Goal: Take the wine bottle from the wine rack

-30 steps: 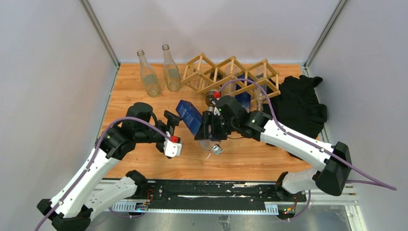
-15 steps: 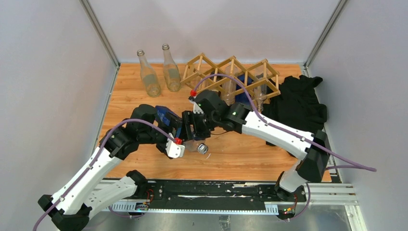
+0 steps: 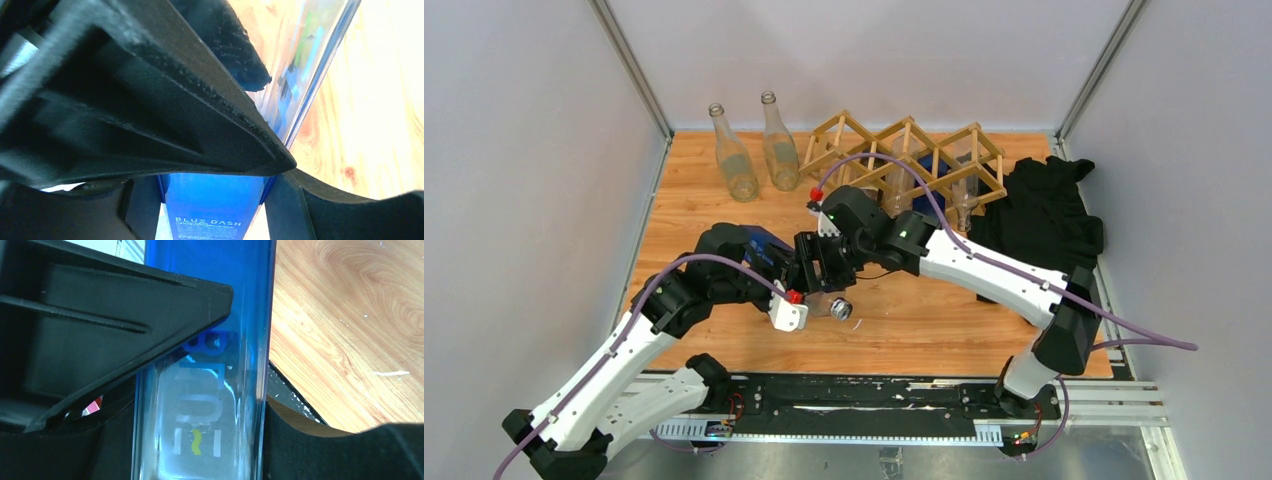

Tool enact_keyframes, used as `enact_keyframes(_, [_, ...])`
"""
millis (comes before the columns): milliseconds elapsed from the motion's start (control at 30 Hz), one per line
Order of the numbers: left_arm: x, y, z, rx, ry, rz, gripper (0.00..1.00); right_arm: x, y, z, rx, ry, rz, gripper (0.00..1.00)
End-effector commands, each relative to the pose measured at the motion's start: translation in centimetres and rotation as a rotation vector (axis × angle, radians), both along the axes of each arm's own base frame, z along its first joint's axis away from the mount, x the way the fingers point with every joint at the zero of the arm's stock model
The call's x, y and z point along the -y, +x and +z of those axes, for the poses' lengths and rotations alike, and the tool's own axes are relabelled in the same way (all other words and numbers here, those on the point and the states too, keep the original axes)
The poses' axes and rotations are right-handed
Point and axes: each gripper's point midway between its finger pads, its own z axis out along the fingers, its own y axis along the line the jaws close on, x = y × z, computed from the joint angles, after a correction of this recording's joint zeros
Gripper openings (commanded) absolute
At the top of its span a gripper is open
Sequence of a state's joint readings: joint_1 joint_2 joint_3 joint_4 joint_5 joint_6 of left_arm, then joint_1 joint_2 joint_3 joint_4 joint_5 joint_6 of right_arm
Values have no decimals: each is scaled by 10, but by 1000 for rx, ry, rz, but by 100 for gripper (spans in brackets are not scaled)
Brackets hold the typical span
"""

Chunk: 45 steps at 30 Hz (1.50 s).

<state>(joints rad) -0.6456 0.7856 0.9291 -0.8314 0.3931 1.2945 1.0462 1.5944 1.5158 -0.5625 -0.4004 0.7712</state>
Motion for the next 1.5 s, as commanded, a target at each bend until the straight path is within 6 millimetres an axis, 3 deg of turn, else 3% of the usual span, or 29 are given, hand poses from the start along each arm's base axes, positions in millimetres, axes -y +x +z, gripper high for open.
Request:
enact_keyframes(0, [8, 11, 21, 46, -115, 57, 1, -4, 5, 81, 167, 250, 39, 74])
enact_keyframes(167, [9, 18, 35, 41, -213, 140, 0, 24, 19, 87, 192, 267, -30, 91])
enact_keyframes(433, [16, 19, 55, -112, -383, 266, 0, 83, 44, 95, 241, 293, -190, 95])
enact_keyframes(633, [17, 36, 81, -236, -580, 410, 0, 106, 52, 98, 318, 282, -246, 96])
enact_keyframes(767, [11, 50, 96, -349, -675, 477, 0, 107, 55, 89, 345, 259, -243, 97])
enact_keyframes(1000, [19, 42, 125, -540, -813, 469, 0, 86, 40, 89, 474, 337, -77, 97])
enact_keyframes(1200, [33, 25, 153, -702, -894, 401, 0, 65, 22, 74, 617, 369, 44, 98])
enact_keyframes(1467, [50, -17, 178, -927, -900, 234, 0, 55, 23, 70, 789, 425, 84, 98])
